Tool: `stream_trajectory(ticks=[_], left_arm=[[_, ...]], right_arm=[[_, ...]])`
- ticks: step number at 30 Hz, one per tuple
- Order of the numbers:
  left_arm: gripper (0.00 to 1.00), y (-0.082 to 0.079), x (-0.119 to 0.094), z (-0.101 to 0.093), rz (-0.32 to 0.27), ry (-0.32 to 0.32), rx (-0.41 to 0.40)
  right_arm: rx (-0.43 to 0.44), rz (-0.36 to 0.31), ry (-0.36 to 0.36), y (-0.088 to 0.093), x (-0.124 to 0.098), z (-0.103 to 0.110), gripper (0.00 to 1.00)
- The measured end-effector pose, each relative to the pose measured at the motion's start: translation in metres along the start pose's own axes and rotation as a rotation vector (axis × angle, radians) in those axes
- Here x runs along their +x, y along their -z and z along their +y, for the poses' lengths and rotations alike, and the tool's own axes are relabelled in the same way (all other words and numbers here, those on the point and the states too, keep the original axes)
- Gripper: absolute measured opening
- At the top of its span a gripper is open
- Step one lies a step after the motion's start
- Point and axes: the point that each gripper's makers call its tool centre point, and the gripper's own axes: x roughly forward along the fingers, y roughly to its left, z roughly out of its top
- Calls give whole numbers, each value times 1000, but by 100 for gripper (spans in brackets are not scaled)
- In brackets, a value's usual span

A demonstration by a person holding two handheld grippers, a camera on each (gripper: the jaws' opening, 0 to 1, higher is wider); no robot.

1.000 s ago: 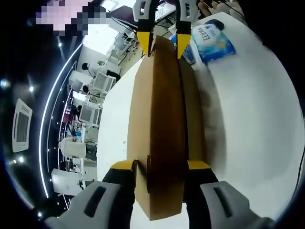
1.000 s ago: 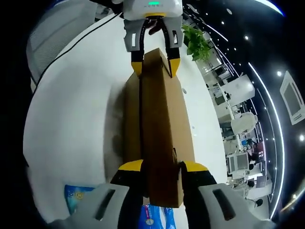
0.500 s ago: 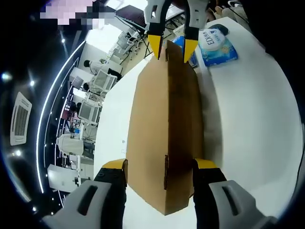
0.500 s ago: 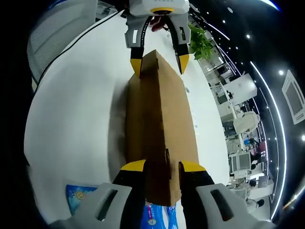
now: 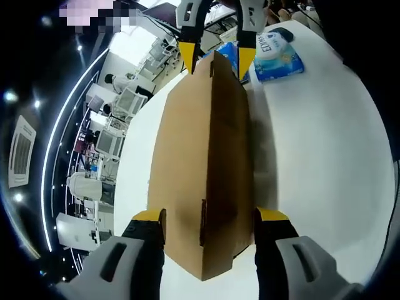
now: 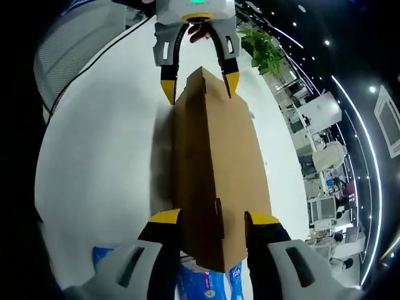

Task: Operate the shoe box by opening the lid, removing the specified soft item, and placing it in the target area until the item is outside and the box remains undamaged.

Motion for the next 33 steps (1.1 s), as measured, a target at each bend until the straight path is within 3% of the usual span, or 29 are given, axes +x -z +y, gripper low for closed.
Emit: stream_trajectory(ticks=[9,30,33], left_arm=[[60,10,9,-6,14,9,-8],[60,12,16,-9,-11,-2,15],[56,12,17,-7,-8,-14,39]], right_arm=[[-19,30,-23,9,9,8,43],[-60,66,-16,14,24,15,45],[-69,72,-12,14,26,16,44]])
